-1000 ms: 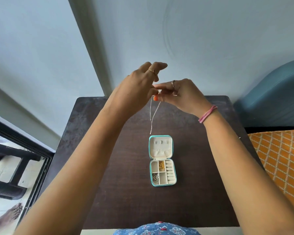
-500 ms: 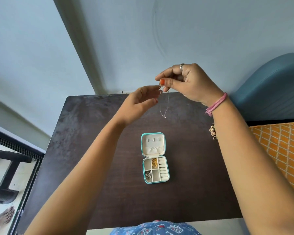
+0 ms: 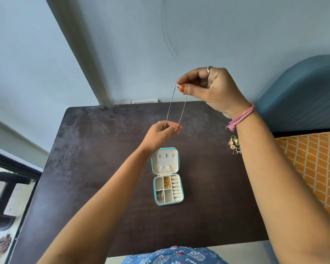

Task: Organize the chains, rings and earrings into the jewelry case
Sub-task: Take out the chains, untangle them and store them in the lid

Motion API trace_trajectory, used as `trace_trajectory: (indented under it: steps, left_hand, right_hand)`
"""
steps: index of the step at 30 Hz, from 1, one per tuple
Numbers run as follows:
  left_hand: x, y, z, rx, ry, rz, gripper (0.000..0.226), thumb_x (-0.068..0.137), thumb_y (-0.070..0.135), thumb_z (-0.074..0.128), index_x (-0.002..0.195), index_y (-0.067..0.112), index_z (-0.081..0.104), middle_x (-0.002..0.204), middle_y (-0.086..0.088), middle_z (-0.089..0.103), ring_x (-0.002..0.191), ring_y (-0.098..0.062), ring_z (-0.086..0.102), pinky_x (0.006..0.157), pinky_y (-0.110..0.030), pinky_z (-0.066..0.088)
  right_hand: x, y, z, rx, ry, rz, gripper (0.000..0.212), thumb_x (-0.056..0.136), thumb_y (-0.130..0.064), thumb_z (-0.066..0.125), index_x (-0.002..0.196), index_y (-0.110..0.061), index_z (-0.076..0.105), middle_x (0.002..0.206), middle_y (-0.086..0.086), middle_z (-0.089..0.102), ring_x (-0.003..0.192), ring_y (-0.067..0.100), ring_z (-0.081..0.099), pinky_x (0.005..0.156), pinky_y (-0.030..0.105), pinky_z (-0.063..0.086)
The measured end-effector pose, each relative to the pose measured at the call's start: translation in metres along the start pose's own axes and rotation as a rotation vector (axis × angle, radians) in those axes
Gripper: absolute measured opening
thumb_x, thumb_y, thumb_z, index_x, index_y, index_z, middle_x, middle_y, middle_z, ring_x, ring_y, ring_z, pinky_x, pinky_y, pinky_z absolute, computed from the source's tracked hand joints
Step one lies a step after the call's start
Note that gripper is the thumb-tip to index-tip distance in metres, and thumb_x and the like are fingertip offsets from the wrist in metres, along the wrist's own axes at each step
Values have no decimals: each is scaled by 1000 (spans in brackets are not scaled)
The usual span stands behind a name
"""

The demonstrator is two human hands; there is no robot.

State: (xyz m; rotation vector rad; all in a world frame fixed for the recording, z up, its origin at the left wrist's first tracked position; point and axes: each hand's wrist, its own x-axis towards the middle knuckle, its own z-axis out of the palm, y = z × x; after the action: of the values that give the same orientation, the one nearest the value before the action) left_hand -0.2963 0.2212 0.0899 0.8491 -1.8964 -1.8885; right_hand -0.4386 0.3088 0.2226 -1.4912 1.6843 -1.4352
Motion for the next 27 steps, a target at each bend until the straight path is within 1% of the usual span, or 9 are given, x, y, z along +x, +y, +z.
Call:
trace_trajectory:
  steps: [2, 5, 7, 10, 15, 19, 22, 24, 27]
  left_hand:
    - [-4, -12, 4, -53, 9, -49, 18, 97, 13, 52, 88, 20, 66, 97, 2, 71, 93, -13, 65, 79, -25, 47]
    - [-9, -23, 10, -180, 9, -123, 12, 96, 12, 54, 91, 14, 65, 96, -1, 70, 89, -11, 66, 83, -24, 50]
    - [-13, -29, 16, -245, 23, -161, 11, 96, 14, 55, 92, 11, 65, 94, -2, 70, 87, -11, 67, 79, -22, 52]
    - [-21, -39, 26, -306, 53, -197, 12, 96, 18, 57, 91, 10, 65, 91, -2, 70, 84, -12, 67, 74, -20, 53]
    - [-47, -57, 53, -395, 123, -324, 14, 94, 20, 60, 87, 9, 65, 83, -2, 68, 73, -8, 65, 67, -17, 53]
    - [-70, -69, 80, -500, 171, -432, 12, 91, 17, 63, 84, 8, 67, 79, -3, 70, 69, -8, 66, 65, -18, 55]
    - [-85, -77, 98, -602, 203, -526, 7, 89, 10, 65, 92, 5, 68, 82, -5, 70, 71, -8, 67, 67, -18, 56]
    - [-93, -83, 110, -655, 199, -590, 8, 89, 7, 64, 95, 3, 67, 82, -6, 70, 70, -7, 68, 67, -19, 56]
    - [-102, -89, 127, -706, 198, -680, 8, 90, 5, 63, 96, 2, 65, 81, -7, 69, 68, -7, 68, 65, -18, 56]
  right_hand:
    - [1, 3, -3, 21, 50, -3, 14, 83, -5, 71, 90, -16, 70, 82, -5, 72, 77, 11, 68, 79, 24, 53]
    - [4, 10, -8, 21, 120, 4, 12, 84, -7, 70, 92, -17, 70, 83, 1, 70, 76, 14, 68, 81, 28, 55]
    - [6, 17, -11, 23, 148, 24, 13, 85, -7, 69, 96, -15, 69, 84, 1, 70, 76, 13, 69, 82, 29, 56]
    - [7, 31, -12, 6, 179, 62, 19, 87, -5, 66, 104, -12, 67, 86, -1, 68, 75, 7, 68, 77, 23, 55]
    - [7, 66, -7, -19, 203, 179, 21, 88, -2, 64, 108, -8, 67, 83, -1, 66, 71, 3, 64, 74, 22, 55]
    - [0, 97, -1, -71, 191, 245, 21, 87, -1, 63, 106, -8, 68, 81, -2, 66, 72, 8, 63, 70, 23, 56]
    - [-10, 129, 5, -120, 168, 302, 18, 88, -3, 62, 102, -12, 69, 76, -2, 66, 67, 8, 60, 67, 24, 54]
    - [-20, 152, 9, -173, 162, 353, 16, 87, -6, 64, 99, -15, 71, 72, -4, 66, 63, 4, 59, 69, 28, 54]
    - [-41, 183, 15, -224, 155, 440, 13, 87, -9, 64, 96, -14, 72, 71, -4, 66, 54, -8, 57, 69, 22, 50]
